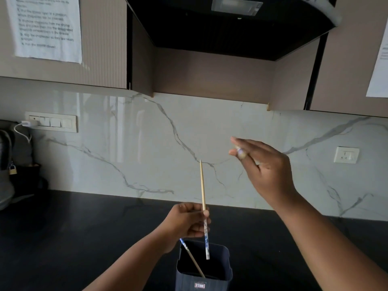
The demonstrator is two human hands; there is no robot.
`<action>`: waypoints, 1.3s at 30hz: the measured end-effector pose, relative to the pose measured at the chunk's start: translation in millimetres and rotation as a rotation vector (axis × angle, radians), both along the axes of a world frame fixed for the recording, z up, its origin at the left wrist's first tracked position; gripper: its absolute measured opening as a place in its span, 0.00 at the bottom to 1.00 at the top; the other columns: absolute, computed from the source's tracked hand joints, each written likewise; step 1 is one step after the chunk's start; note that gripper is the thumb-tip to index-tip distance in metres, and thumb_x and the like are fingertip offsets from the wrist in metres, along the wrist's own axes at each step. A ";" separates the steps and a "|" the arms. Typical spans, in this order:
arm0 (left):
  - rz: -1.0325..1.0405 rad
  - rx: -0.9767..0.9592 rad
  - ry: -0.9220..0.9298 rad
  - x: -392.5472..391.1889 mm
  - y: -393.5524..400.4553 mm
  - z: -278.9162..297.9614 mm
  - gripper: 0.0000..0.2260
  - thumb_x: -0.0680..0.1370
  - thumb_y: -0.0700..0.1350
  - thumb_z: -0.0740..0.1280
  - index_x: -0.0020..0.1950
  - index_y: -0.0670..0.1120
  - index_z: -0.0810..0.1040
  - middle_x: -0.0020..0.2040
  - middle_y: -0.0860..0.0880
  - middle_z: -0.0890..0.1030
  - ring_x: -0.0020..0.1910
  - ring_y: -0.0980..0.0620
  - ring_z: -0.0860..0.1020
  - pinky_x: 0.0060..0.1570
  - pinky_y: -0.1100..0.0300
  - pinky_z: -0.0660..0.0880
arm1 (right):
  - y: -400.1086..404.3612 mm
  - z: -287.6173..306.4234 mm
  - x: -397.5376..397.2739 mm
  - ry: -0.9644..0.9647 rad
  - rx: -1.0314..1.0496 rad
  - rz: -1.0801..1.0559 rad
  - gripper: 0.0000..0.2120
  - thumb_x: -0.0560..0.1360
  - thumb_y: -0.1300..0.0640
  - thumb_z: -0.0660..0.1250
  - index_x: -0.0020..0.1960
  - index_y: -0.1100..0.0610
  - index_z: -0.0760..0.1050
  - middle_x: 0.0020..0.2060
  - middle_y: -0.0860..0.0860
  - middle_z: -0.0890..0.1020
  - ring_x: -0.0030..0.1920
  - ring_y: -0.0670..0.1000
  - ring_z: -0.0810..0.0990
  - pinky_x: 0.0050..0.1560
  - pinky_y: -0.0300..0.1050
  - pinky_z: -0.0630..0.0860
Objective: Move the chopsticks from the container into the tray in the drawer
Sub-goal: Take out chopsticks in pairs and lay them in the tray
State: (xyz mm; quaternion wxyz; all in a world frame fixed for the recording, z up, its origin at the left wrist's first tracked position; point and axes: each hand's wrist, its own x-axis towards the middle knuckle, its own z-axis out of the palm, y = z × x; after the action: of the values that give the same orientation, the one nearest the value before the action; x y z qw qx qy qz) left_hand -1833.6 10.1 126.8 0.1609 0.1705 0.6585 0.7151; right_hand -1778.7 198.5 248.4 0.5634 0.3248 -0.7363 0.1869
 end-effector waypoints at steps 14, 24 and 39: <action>-0.183 0.086 -0.107 3.6 -11.7 23.9 0.12 0.75 0.43 0.70 0.57 0.39 0.80 0.47 0.42 0.83 0.42 0.48 0.82 0.44 0.56 0.79 | 21.4 -85.9 -23.8 0.149 0.746 -0.175 0.13 0.77 0.63 0.67 0.58 0.52 0.81 0.48 0.49 0.84 0.49 0.51 0.79 0.51 0.44 0.78; -0.248 0.062 -0.213 7.5 -9.1 23.7 0.06 0.77 0.43 0.68 0.51 0.45 0.82 0.41 0.46 0.82 0.38 0.51 0.80 0.41 0.57 0.79 | 8.7 -99.2 -20.2 0.207 0.703 -0.170 0.14 0.77 0.62 0.67 0.61 0.51 0.79 0.44 0.47 0.82 0.41 0.50 0.76 0.44 0.44 0.73; -0.029 0.014 -0.071 3.1 -9.3 9.0 0.05 0.75 0.41 0.70 0.48 0.41 0.83 0.45 0.43 0.85 0.38 0.50 0.81 0.42 0.56 0.80 | -11.8 -98.3 -14.5 -0.960 -0.278 0.037 0.18 0.74 0.55 0.71 0.62 0.42 0.74 0.48 0.45 0.80 0.32 0.45 0.77 0.37 0.38 0.80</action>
State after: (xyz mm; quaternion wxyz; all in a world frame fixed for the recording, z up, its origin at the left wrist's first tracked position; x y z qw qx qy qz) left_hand -1830.5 0.8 135.8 0.1933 0.1554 0.6447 0.7231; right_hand -1793.2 186.7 150.0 0.1957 0.1368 -0.8748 0.4217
